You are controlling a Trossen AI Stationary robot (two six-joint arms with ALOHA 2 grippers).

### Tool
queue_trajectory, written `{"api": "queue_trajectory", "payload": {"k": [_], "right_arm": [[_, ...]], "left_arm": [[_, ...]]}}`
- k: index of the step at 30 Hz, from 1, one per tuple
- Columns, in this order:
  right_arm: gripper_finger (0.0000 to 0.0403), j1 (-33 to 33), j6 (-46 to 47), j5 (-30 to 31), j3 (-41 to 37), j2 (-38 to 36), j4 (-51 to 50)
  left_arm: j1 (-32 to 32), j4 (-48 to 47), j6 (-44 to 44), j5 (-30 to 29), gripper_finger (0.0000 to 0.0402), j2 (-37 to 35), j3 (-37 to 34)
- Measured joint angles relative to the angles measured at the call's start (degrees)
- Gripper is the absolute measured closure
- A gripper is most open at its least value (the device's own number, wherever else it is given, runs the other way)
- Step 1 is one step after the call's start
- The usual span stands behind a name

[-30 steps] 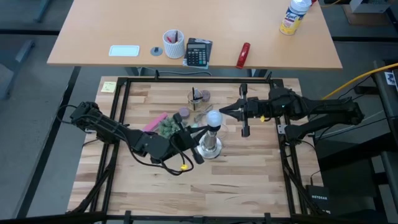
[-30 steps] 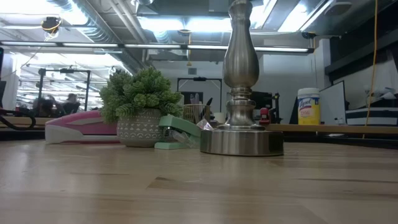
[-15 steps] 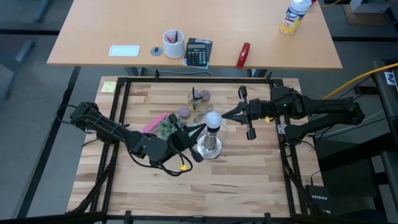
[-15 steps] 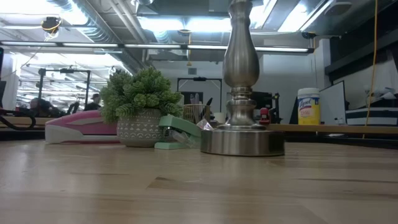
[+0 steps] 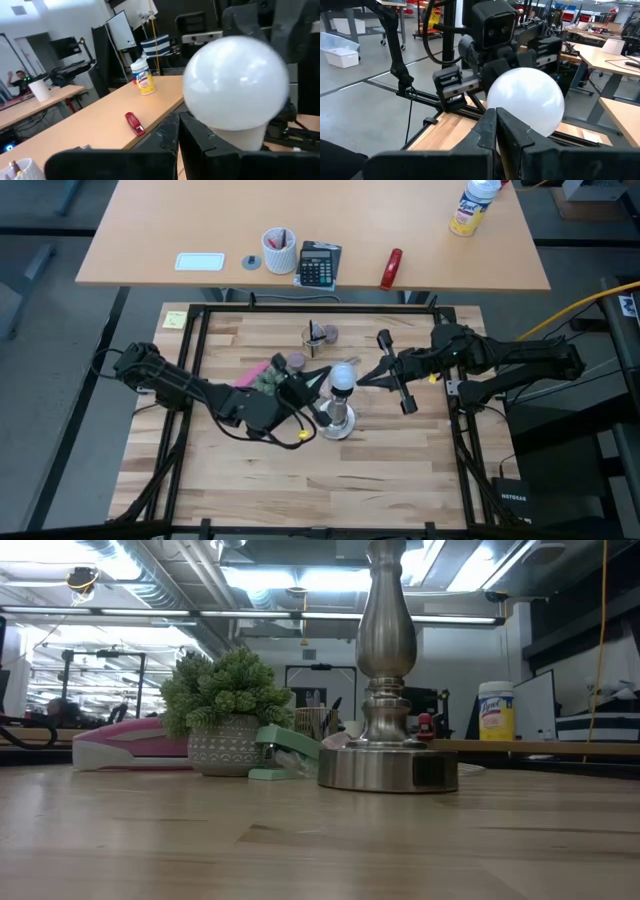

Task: Screw lightbulb
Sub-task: Insert the lightbulb into the lamp

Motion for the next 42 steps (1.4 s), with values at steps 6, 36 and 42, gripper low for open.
{"api": "queue_trajectory", "payload": {"k": [6, 36, 42], "right_arm": [[0.0386, -0.02, 0.0, 0.17, -0.02, -1.02, 0.04], [0.0386, -0.07, -2.01, 14.52, 0.0, 0.17, 1.93], [0.0386, -0.14, -1.7, 10.98, 0.0, 0.12, 1.93]], "left_arm": [[-0.38, 0.44, 2.02, -4.45, 0.04, 0.0, 0.0], [-4.16, 2.18, 2.17, 3.94, 0.04, 0.0, 0.0], [-3.31, 2.21, 2.32, 3.63, 0.04, 0.0, 0.0]]}}
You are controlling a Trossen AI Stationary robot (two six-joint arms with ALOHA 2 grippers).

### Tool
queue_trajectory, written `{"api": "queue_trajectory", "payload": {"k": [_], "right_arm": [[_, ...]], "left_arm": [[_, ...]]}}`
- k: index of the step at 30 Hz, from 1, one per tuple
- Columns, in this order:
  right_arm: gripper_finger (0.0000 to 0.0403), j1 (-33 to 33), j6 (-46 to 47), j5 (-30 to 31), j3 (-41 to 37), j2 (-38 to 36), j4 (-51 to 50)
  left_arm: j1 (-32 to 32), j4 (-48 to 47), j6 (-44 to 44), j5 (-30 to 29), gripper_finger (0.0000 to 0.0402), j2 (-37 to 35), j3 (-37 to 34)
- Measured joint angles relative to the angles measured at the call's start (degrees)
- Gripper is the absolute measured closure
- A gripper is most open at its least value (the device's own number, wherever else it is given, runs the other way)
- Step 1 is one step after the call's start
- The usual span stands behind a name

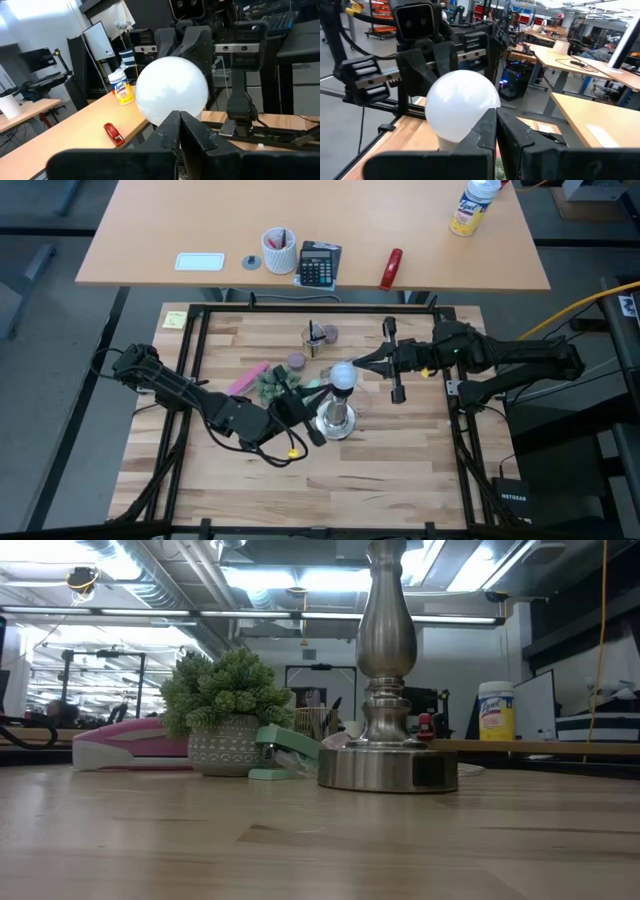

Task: Screw lightbulb
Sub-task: Insert the lightbulb into the lamp

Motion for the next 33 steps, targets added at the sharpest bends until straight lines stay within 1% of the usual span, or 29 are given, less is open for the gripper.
{"api": "queue_trajectory", "payload": {"k": [3, 13, 18, 21, 24, 29, 33], "right_arm": [[0.0386, -0.03, 0.09, -1.26, 0.0, -0.06, -0.24], [0.0386, -0.01, 0.35, -1.81, 0.02, -0.08, -0.59], [0.0386, -0.01, 0.37, -1.99, 0.02, -0.46, -1.16], [0.0386, 0.03, 0.37, -2.65, 0.04, -0.79, -1.84], [0.0386, 0.12, 0.37, -3.26, 0.07, -1.0, -2.27], [0.0386, 0.18, 0.42, -7.45, 0.02, -0.82, -2.74], [0.0386, 0.18, 0.58, -8.34, 0.02, -0.84, -2.71]], "left_arm": [[0.15, 0.0, 0.01, -0.28, 0.04, 0.0, 0.0], [1.1, 0.04, -0.09, -0.79, 0.04, 0.0, 0.0], [1.69, 0.01, -0.24, -2.1, 0.04, 0.0, 0.0], [1.7, 0.02, -0.24, -4.54, 0.04, 0.0, 0.0], [1.86, 0.07, -0.24, -4.87, 0.04, 0.0, 0.0], [2.54, 0.24, -1.04, -4.75, 0.04, 0.0, 0.0], [3.33, -0.62, -1.95, -4.57, 0.04, 0.0, 0.0]]}}
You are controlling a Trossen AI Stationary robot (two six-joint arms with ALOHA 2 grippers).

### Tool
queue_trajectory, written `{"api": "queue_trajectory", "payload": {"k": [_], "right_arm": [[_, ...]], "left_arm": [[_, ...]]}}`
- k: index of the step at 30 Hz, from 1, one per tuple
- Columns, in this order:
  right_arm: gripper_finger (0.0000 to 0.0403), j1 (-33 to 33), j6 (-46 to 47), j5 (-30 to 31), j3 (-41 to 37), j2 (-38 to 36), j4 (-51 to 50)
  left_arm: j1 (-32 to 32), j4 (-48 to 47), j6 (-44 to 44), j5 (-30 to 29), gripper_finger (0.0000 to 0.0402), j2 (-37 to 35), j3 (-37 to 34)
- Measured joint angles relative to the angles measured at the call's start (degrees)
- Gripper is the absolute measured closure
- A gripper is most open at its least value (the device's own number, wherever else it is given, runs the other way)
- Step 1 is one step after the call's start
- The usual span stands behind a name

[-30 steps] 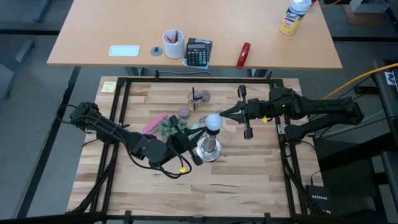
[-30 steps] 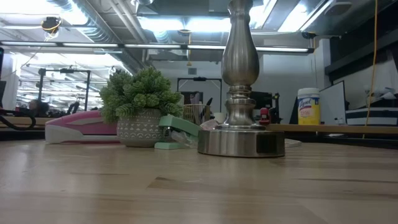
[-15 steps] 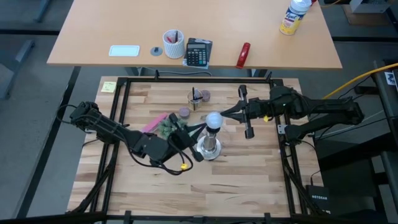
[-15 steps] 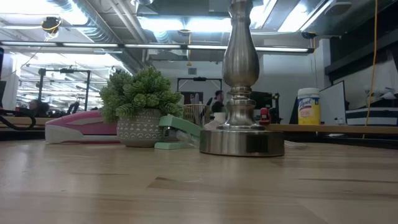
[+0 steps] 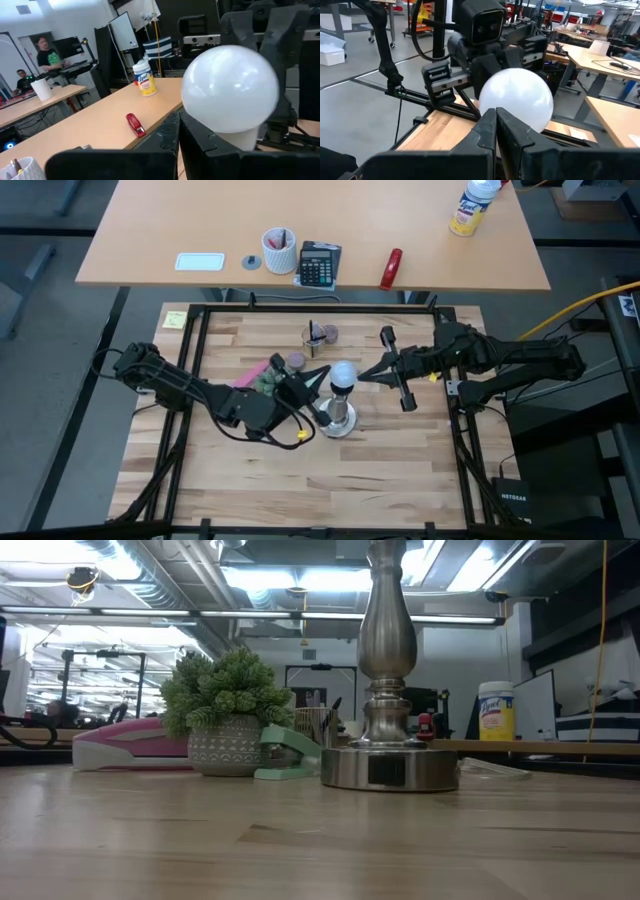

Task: Screw lightbulb
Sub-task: Insert the lightbulb into the lamp

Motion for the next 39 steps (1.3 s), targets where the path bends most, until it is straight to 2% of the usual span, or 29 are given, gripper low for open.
{"api": "queue_trajectory", "payload": {"k": [4, 9, 13, 20, 28, 34, 39], "right_arm": [[0.0386, 0.0, 1.3, -0.21, 0.0, 0.0, -0.23], [0.0386, 0.15, 1.54, -0.61, 0.0, 0.0, -1.2], [0.0386, 2.47, 1.3, -0.51, 0.0, -0.42, -1.13], [0.0386, 7.64, -0.01, 4.61, -0.02, -2.49, -1.07], [0.0386, 10.89, -3.15, 18.25, -0.02, -4.39, -0.68], [0.0386, 10.75, -3.57, 21.53, -0.02, -3.46, -0.68], [0.0386, 10.75, -5.48, 27.83, -0.02, -2.34, 1.85]], "left_arm": [[0.77, -0.45, -0.84, -0.44, 0.04, 0.0, 0.0], [1.13, 0.34, 0.62, -4.7, 0.04, 0.0, 0.0], [1.13, 2.17, 2.77, -5.03, 0.04, 0.0, 0.0], [0.09, 8.61, 8.28, -4.42, 0.04, 0.0, 0.0], [-4.45, 8.66, 9.73, 0.18, 0.04, 0.0, 0.0], [-6.43, 8.46, 9.72, 8.95, 0.04, 0.0, 0.0], [-6.07, 6.58, 7.74, 13.36, 0.04, 0.0, 0.0]]}}
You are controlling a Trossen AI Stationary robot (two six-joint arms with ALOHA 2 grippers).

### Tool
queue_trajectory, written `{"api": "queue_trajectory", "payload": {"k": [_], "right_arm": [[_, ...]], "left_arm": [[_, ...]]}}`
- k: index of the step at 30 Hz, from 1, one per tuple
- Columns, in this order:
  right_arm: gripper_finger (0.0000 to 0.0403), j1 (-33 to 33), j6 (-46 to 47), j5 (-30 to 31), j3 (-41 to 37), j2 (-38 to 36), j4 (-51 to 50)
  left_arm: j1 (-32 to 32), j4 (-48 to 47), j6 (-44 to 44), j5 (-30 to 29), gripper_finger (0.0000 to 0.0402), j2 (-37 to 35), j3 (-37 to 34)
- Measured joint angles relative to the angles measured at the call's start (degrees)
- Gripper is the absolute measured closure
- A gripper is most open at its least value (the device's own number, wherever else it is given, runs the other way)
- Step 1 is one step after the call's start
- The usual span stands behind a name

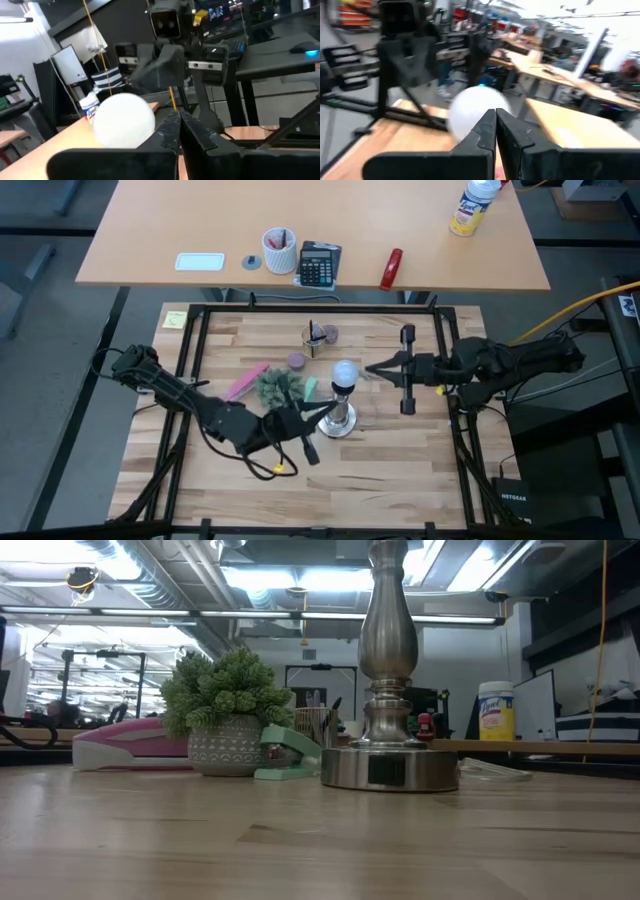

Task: Screw lightbulb
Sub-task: Insert the lightbulb into the lamp

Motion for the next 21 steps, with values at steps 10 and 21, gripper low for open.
{"api": "queue_trajectory", "payload": {"k": [10, 21], "right_arm": [[0.0386, -0.03, -4.19, 2.22, 0.02, 3.45, 3.67], [0.0386, -0.04, -3.54, -1.37, 0.02, 3.87, 3.32]], "left_arm": [[3.4, -5.18, -5.87, 0.06, 0.04, -0.04, 0.0], [4.41, -5.48, -3.68, -1.88, 0.04, -0.04, 0.0]]}}
